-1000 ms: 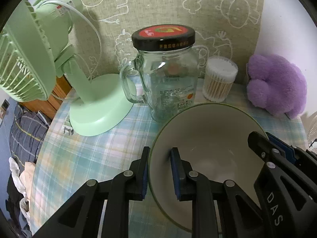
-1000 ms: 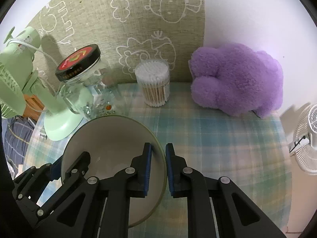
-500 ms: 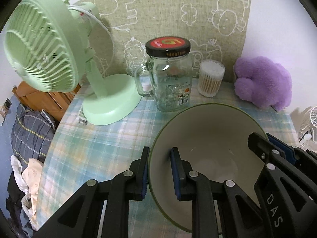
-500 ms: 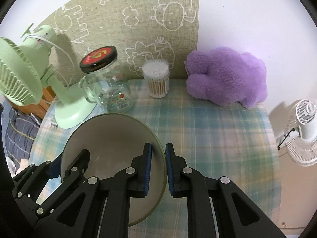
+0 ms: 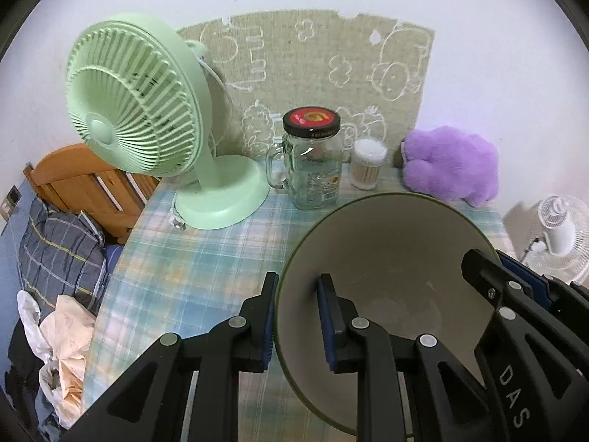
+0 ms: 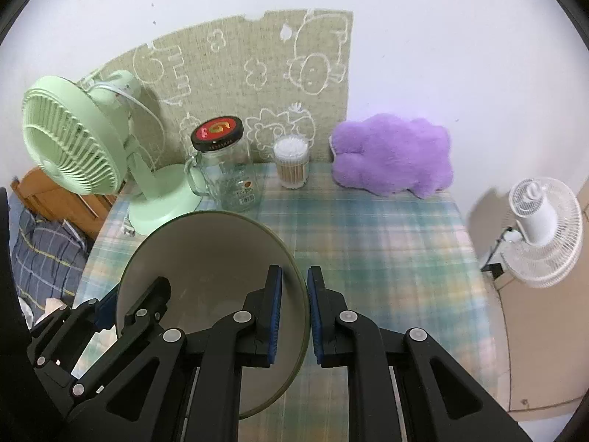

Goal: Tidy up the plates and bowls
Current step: 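Lift the white bowl with both tools and carry it toward the stack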

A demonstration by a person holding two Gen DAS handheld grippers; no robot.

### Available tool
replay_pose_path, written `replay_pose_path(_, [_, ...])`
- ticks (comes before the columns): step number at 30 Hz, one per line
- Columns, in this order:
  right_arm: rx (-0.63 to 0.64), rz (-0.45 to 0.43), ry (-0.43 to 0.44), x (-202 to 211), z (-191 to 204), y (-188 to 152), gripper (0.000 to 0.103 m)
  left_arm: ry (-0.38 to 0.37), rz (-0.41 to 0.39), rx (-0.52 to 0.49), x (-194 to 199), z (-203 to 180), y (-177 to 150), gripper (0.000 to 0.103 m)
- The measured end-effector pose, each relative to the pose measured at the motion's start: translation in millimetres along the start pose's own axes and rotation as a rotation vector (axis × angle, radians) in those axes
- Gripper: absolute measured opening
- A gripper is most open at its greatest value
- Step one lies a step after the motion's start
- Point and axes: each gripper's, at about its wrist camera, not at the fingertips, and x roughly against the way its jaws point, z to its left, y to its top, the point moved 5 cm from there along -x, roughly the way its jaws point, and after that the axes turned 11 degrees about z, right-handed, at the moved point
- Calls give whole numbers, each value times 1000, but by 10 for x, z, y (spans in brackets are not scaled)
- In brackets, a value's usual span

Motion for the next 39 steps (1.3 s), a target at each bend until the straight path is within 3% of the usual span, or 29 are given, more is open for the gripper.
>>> replay_pose_path(18, [-65,-33,-48,840,306,-898,18,-49,-30,-81,685,282,-743,20])
replay_pose_path(27, [-76,-17,-71,978,378,-1370,18,-72,-7,-94,804,372,-1180,20])
replay_pose_path(39, [-91,49,-82,898,447,-1961,18,-90,67,-114,684,451,-1738,20])
